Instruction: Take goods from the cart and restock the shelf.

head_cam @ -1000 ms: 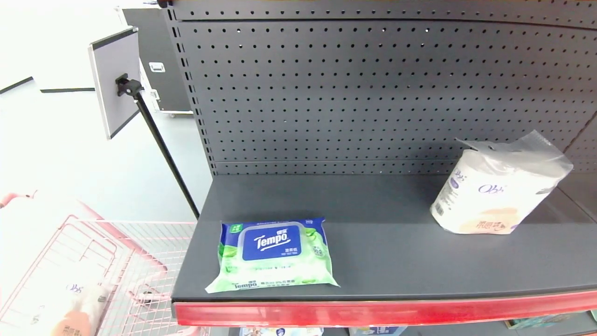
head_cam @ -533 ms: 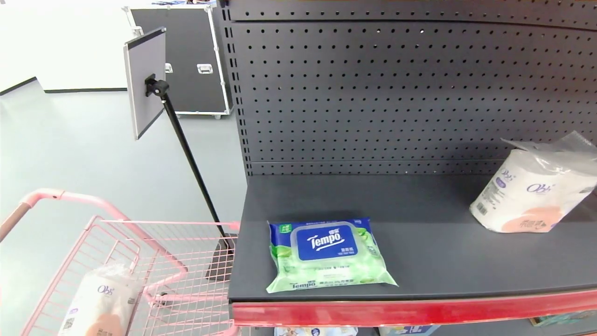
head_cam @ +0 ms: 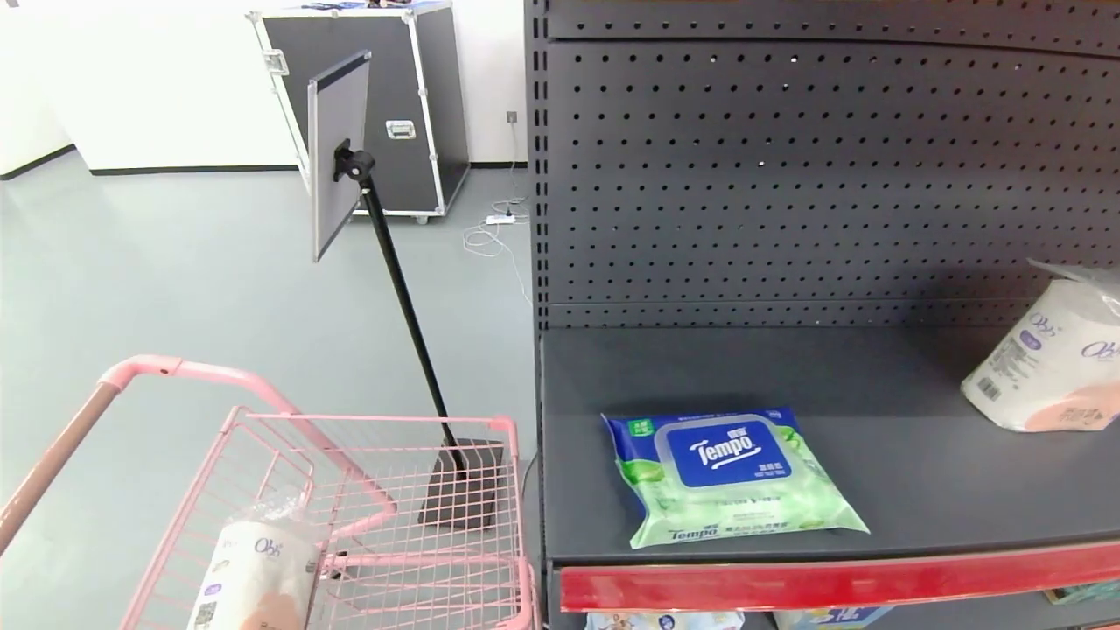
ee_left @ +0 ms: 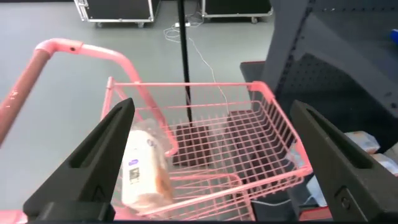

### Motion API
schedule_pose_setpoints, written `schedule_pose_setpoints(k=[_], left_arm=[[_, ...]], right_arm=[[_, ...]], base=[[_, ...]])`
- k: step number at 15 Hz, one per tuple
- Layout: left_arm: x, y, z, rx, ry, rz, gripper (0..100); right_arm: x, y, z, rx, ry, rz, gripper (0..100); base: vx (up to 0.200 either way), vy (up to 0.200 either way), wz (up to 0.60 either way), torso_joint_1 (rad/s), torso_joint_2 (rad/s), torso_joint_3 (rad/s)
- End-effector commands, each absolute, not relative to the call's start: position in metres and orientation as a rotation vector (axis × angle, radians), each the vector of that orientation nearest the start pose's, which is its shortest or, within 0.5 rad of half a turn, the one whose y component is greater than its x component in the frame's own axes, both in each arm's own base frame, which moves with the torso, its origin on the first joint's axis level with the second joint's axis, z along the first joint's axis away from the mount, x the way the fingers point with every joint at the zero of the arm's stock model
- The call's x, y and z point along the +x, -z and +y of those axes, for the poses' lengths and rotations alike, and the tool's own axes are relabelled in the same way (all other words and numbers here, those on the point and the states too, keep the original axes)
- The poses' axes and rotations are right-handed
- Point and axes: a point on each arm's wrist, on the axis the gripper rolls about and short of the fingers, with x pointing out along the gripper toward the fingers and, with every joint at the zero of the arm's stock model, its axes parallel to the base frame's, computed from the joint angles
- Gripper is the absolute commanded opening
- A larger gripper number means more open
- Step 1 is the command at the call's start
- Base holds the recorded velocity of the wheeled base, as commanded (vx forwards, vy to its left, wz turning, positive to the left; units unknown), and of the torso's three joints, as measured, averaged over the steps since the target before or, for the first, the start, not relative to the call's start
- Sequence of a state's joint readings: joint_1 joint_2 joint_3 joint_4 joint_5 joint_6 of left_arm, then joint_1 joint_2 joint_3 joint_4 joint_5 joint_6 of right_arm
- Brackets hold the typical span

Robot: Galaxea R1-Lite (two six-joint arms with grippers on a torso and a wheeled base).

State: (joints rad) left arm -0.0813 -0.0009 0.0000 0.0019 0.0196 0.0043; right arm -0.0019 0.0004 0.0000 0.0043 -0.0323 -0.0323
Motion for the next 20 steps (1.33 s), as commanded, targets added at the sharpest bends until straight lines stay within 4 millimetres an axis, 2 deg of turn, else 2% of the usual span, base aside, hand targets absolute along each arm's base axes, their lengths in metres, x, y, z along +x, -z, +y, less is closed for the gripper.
schedule_pose_setpoints(k=[1,6,12,15,20], left_arm=[[-0.0227,-0.0752,0.0023,0.005,0.061,0.003,100],[-0.0227,-0.0753,0.0023,0.005,0.061,0.001,100],[-0.0227,-0.0753,0.0023,0.003,0.061,0.001,100],[-0.0227,-0.0753,0.0023,0.003,0.061,0.001,100],[-0.0227,-0.0752,0.0023,0.003,0.061,0.003,100]], right_arm=[[-0.0227,-0.0750,-0.0007,-0.032,0.034,0.007,100],[-0.0227,-0.0750,-0.0007,-0.034,0.034,0.007,100],[-0.0227,-0.0750,-0.0007,-0.034,0.034,0.007,100],[-0.0227,-0.0750,-0.0007,-0.034,0.034,0.007,100],[-0.0227,-0.0750,-0.0007,-0.034,0.034,0.007,100]], base=[[0.000,0.200,0.00,-0.002,0.01,0.002],[0.000,0.200,0.00,0.001,0.00,0.003],[0.000,0.000,0.00,0.000,0.00,0.000],[-0.200,0.000,0.00,0.001,0.00,0.001],[0.000,0.000,0.00,0.000,0.00,0.000]])
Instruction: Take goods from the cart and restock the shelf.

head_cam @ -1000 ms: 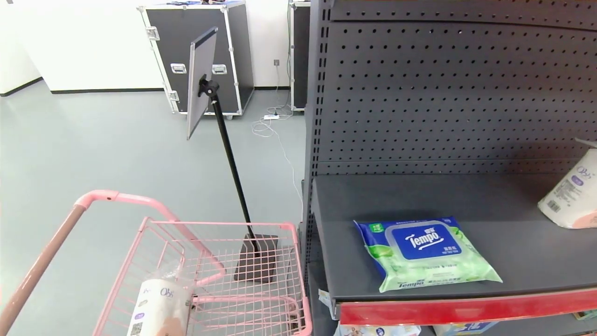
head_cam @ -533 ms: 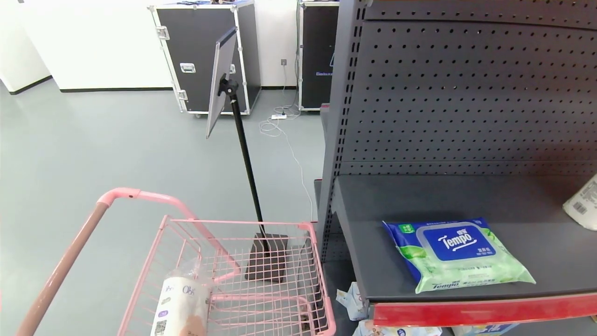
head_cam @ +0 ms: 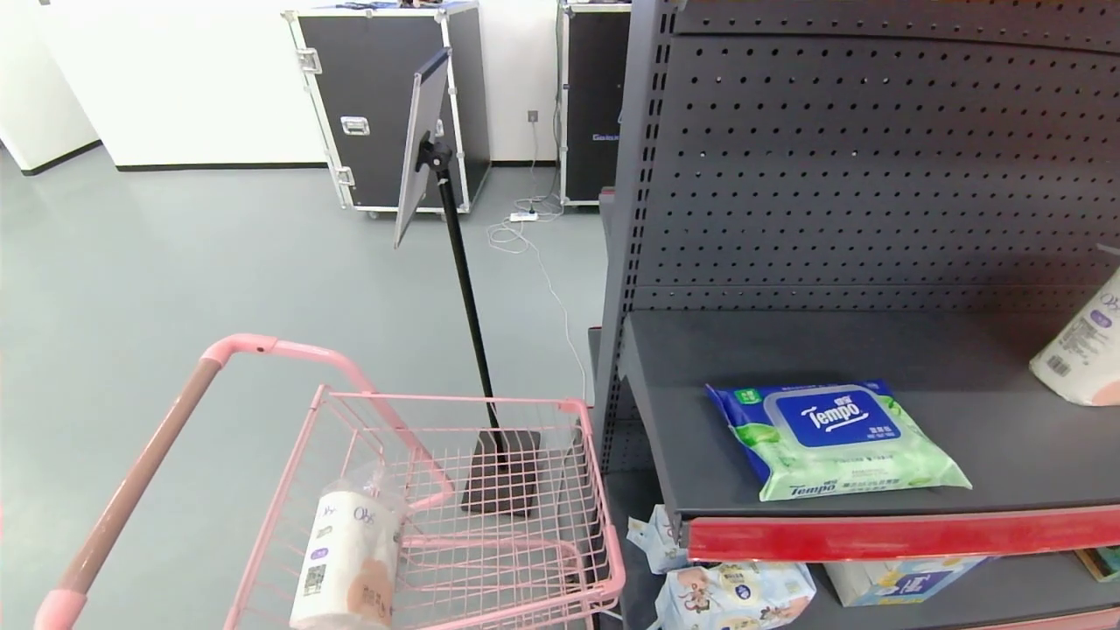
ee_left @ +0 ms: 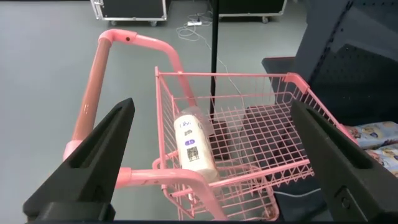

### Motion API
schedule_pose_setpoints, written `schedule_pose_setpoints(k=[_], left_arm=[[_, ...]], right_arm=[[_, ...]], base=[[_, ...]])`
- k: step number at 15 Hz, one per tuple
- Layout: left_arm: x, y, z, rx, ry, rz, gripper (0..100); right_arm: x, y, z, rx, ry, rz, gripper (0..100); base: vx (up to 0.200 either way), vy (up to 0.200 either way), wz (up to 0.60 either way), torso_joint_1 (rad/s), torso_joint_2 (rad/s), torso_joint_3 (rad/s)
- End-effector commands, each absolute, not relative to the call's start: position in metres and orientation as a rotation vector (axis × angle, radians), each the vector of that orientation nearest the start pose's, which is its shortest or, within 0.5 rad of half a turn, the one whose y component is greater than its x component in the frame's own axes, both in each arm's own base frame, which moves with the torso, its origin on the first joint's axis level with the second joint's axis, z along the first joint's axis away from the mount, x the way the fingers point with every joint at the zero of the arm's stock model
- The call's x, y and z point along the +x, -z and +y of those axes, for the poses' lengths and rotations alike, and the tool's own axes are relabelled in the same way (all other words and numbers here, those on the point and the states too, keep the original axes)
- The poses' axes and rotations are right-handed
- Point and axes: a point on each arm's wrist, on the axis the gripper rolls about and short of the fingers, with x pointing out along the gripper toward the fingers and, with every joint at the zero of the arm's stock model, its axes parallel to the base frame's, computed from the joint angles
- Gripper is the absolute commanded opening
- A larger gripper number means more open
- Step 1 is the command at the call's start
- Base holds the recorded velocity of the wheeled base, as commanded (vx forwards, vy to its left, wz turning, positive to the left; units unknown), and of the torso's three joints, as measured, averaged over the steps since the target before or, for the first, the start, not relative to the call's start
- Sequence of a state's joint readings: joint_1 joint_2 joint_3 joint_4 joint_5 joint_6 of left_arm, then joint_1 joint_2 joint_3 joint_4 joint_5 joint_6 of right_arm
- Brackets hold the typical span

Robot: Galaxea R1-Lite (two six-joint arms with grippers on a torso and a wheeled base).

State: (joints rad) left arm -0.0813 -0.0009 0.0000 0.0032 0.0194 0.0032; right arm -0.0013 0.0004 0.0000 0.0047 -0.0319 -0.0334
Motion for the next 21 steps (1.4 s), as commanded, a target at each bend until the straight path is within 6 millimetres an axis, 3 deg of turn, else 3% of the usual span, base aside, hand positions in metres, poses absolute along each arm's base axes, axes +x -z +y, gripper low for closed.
schedule_pose_setpoints(k=[1,15,21], left_arm=[[-0.0227,-0.0752,0.0023,0.003,0.061,0.003,100],[-0.0227,-0.0752,0.0023,0.003,0.061,0.003,100],[-0.0227,-0.0752,0.0023,0.003,0.061,0.003,100]], right_arm=[[-0.0227,-0.0750,-0.0007,-0.034,0.034,0.007,100],[-0.0227,-0.0750,-0.0007,-0.031,0.035,0.007,100],[-0.0227,-0.0750,-0.0007,-0.031,0.035,0.007,100]], base=[[0.000,0.000,0.00,0.000,0.00,0.000],[0.000,0.000,0.00,0.000,0.00,0.000],[0.000,0.000,0.00,-0.126,0.32,0.181]])
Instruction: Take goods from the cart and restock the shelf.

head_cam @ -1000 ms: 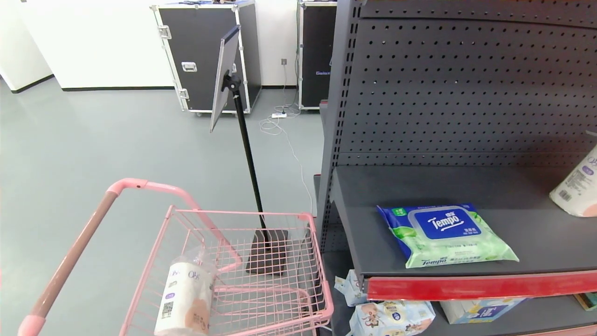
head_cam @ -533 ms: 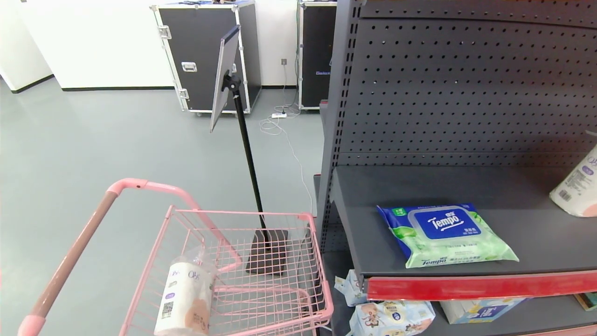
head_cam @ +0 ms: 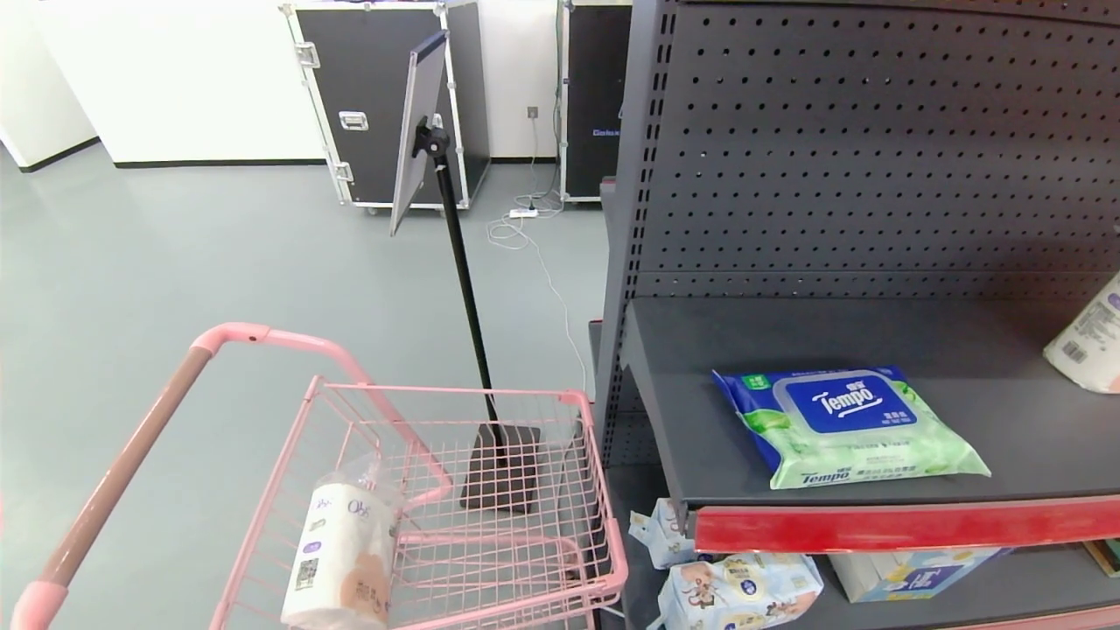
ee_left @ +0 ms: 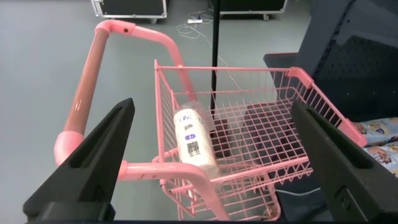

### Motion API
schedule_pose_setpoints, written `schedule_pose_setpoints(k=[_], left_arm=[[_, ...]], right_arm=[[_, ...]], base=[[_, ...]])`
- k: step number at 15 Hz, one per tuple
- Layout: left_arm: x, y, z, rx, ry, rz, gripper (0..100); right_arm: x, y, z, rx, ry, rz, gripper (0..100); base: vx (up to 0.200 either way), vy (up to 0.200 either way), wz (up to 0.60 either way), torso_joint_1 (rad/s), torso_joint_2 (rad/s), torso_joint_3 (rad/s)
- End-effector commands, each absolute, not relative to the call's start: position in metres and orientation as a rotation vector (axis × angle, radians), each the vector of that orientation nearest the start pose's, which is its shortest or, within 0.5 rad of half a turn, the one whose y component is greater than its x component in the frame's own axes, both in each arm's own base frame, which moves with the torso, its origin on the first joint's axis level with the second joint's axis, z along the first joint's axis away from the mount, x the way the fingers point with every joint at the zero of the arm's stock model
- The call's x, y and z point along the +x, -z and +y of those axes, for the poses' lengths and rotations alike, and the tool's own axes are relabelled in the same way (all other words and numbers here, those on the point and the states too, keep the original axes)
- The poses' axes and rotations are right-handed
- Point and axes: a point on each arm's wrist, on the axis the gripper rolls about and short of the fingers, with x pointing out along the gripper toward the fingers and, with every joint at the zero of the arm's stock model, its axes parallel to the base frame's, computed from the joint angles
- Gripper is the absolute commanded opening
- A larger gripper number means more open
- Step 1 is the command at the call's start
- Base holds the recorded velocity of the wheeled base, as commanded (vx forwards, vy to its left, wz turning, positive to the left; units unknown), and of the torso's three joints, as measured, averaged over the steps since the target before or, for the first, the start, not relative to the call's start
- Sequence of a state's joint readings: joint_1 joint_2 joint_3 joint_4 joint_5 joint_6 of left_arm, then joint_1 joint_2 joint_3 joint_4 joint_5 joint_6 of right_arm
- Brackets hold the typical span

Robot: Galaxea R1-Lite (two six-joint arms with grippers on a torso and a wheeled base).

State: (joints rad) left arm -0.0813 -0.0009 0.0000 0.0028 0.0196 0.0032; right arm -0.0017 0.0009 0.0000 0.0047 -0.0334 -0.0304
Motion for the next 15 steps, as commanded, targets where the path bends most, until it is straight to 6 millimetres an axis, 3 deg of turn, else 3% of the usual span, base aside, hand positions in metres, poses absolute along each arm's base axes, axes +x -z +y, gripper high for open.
schedule_pose_setpoints(k=[1,15], left_arm=[[-0.0227,-0.0753,0.0023,0.003,0.061,0.001,100],[-0.0227,-0.0753,0.0023,0.002,0.061,0.001,100]], right_arm=[[-0.0227,-0.0750,-0.0007,-0.031,0.035,0.007,100],[-0.0227,-0.0750,-0.0008,-0.032,0.037,0.007,100]], base=[[0.000,0.000,0.00,-0.139,0.35,0.212],[0.000,0.000,0.00,-0.149,0.40,0.250]])
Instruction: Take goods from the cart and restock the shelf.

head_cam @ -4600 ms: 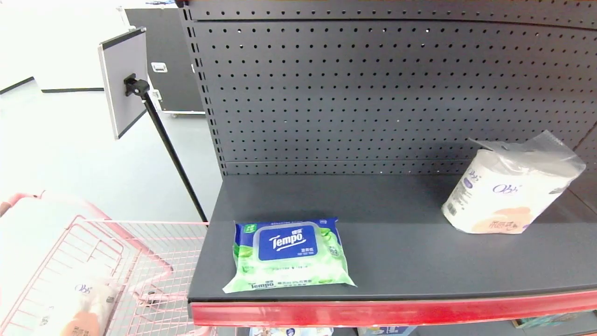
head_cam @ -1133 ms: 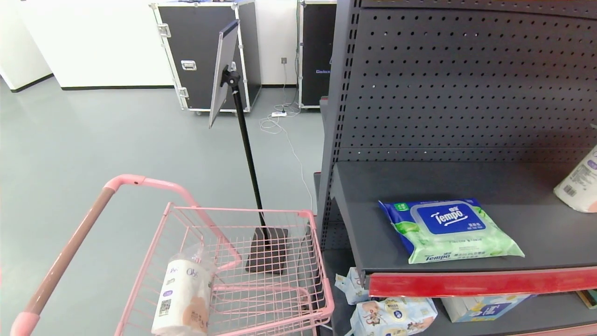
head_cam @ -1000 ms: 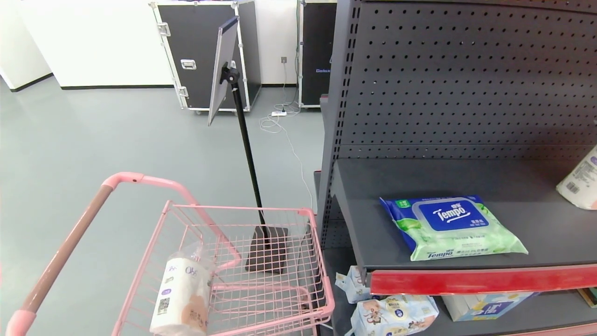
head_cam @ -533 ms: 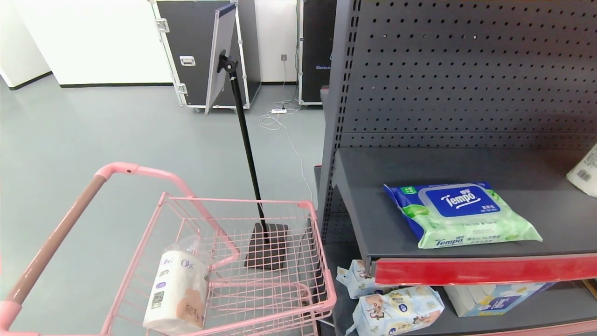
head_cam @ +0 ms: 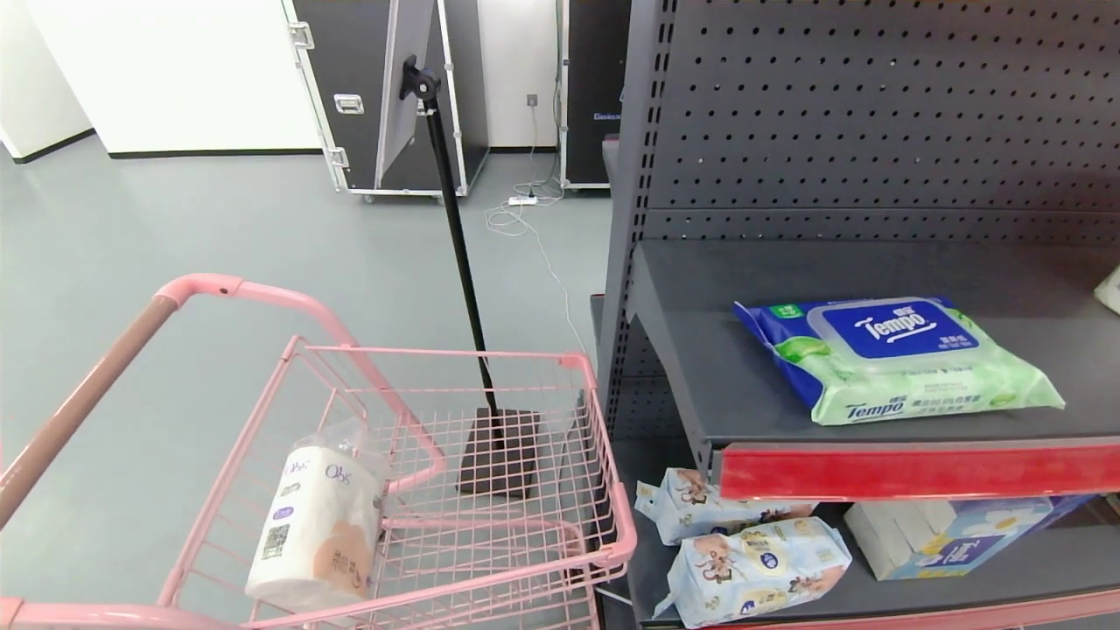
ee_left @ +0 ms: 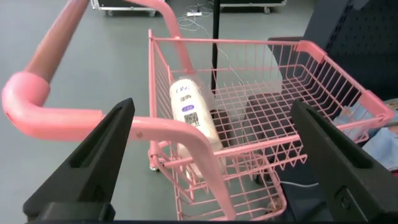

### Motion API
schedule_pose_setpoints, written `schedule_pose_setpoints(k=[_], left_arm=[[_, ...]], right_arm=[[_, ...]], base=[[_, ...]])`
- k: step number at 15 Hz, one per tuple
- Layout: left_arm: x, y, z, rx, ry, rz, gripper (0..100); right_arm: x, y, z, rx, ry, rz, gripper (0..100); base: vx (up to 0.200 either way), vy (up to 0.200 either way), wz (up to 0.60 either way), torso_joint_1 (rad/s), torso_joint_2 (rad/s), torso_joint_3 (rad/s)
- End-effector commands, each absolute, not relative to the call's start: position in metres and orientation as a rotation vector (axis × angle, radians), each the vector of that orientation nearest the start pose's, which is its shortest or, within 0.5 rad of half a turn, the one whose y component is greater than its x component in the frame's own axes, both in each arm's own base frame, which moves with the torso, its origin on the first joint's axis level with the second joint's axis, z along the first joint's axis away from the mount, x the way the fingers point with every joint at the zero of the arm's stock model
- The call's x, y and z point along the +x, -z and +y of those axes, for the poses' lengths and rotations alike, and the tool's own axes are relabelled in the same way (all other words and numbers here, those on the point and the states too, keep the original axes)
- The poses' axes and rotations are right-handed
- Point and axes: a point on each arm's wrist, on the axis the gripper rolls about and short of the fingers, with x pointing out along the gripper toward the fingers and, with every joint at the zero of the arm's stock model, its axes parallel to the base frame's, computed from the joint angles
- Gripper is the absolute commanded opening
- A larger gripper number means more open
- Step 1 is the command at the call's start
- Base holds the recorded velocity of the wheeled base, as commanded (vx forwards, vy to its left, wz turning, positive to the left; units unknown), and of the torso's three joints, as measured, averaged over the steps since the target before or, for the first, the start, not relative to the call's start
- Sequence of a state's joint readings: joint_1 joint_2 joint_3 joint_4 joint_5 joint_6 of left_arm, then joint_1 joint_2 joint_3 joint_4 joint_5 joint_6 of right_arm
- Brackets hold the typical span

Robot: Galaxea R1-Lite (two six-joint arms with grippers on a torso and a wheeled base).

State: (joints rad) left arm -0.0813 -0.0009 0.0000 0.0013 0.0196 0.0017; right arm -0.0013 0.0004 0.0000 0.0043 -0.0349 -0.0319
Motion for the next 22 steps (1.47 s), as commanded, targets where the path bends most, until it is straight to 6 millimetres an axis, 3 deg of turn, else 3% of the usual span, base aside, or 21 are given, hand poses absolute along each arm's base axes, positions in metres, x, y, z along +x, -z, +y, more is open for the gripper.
schedule_pose_setpoints(k=[1,7,15,16,17,18,19,20,21,22], left_arm=[[-0.023,-0.075,0.002,0.002,0.061,0.001,100],[-0.023,-0.075,0.002,0.002,0.061,0.003,100],[-0.023,-0.076,0.002,0.011,0.078,-0.002,100],[-0.031,-0.104,0.003,-0.004,0.070,-0.118,100],[-0.038,-0.160,0.004,-0.057,0.087,-0.182,100],[-0.025,-0.210,0.003,-0.161,0.120,-0.146,100],[-0.011,-0.234,0.001,-0.178,0.128,-0.114,100],[0.030,-0.255,-0.003,-0.163,0.119,-0.001,100],[0.037,-0.258,-0.004,-0.156,0.120,0.017,100],[0.080,-0.273,-0.009,-0.111,0.123,0.110,100]], right_arm=[[-0.023,-0.075,-0.001,-0.032,0.037,0.007,100],[-0.023,-0.075,-0.001,-0.032,0.037,0.007,100],[-0.023,-0.075,-0.001,-0.031,0.037,0.007,100],[-0.023,-0.075,-0.001,-0.031,0.038,0.007,100],[-0.023,-0.075,-0.001,-0.032,0.037,0.007,100],[-0.023,-0.075,-0.001,-0.032,0.037,0.007,100],[-0.023,-0.075,-0.001,-0.031,0.037,0.007,100],[-0.023,-0.075,-0.001,-0.032,0.037,0.007,100],[-0.023,-0.075,-0.001,-0.032,0.037,0.007,100],[-0.023,-0.075,-0.001,-0.031,0.037,0.007,100]], base=[[0.000,0.000,0.00,-0.178,0.52,0.349],[0.000,0.000,0.00,-0.152,0.51,0.354],[0.000,0.000,0.00,-0.013,0.05,0.039],[0.000,0.000,0.00,0.000,0.00,0.000],[0.000,0.000,0.00,0.000,0.00,0.000],[0.000,0.000,0.00,0.000,0.00,0.000],[0.000,0.000,0.00,0.000,0.00,0.000],[0.000,0.000,0.00,0.000,0.00,0.000],[0.000,0.000,0.00,0.000,0.00,0.000],[0.000,0.000,0.00,0.000,0.00,0.000]])
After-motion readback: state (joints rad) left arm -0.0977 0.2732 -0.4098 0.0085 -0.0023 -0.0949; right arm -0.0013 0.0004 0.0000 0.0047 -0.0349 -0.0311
